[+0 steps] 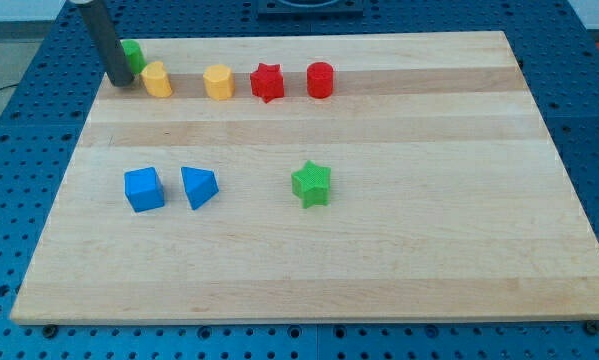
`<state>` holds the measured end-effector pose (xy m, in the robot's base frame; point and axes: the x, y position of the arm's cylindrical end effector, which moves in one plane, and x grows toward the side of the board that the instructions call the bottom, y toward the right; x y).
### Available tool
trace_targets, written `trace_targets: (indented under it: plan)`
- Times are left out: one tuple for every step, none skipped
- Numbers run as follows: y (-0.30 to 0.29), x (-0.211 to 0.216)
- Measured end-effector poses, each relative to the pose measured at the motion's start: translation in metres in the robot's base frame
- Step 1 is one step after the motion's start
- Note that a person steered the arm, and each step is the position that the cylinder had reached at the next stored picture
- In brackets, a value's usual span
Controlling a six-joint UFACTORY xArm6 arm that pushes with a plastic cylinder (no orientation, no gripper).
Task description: Place the blue triangle towards the right of the green star
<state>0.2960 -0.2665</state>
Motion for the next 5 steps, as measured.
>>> trace_targets:
  plan:
    - [0.053,0.021]
    - [0.054,0.050]
    - [0.152,0.084]
    - [0.249,0.059]
    - [0.281,0.024]
